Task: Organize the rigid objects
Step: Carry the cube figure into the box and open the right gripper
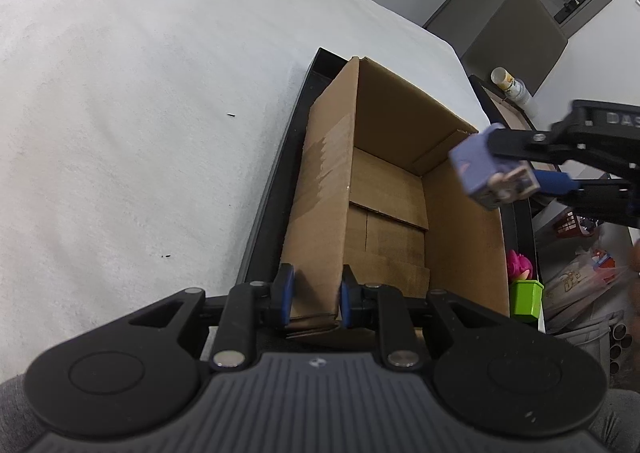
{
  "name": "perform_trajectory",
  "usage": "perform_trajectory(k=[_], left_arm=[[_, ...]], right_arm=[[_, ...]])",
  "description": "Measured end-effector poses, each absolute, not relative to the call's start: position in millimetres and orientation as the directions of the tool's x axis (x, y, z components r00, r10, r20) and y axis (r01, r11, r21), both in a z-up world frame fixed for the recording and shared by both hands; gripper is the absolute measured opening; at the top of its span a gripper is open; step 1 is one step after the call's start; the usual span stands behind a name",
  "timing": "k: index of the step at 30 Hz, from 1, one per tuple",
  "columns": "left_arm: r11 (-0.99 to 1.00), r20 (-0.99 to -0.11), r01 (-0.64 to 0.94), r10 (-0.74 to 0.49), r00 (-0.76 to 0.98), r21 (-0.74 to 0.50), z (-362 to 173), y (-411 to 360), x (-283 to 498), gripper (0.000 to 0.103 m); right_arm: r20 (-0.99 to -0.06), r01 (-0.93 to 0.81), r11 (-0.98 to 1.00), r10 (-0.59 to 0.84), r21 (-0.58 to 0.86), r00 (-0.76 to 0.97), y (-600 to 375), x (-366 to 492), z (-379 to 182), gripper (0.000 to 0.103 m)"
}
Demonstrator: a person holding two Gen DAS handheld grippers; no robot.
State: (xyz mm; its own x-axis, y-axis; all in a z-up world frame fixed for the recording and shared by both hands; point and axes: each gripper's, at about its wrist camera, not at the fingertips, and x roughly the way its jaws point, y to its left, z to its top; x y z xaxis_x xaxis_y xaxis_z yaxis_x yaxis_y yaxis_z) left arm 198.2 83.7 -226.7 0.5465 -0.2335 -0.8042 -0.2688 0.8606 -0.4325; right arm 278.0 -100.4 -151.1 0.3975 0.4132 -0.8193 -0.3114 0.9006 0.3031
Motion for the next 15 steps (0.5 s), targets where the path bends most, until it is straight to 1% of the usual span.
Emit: perform_trajectory(k=[11,13,15], left_arm=[[0.856,-0.797,-0.261,-0.248,0.55,-0.447,-229,85,199,0.022],[0.857,-0.796,-0.261,-0.244,0.555,-0.445,-228,85,198,0.022],[0.857,-0.795,-0.265,-0.238,0.558,-0.443,-228,86,198,0.022]], right_arm=[[-0.848,-0.273,0.909,0.4,0.316,0.349,-76,289,-180,0.044],[-0.835,-0.277,0.901,0.418,0.333,0.358,-73,290,-179,0.045],[-0.806,-0.255,0.883,0.465,0.393,0.367,-76,292,-176,0.046]])
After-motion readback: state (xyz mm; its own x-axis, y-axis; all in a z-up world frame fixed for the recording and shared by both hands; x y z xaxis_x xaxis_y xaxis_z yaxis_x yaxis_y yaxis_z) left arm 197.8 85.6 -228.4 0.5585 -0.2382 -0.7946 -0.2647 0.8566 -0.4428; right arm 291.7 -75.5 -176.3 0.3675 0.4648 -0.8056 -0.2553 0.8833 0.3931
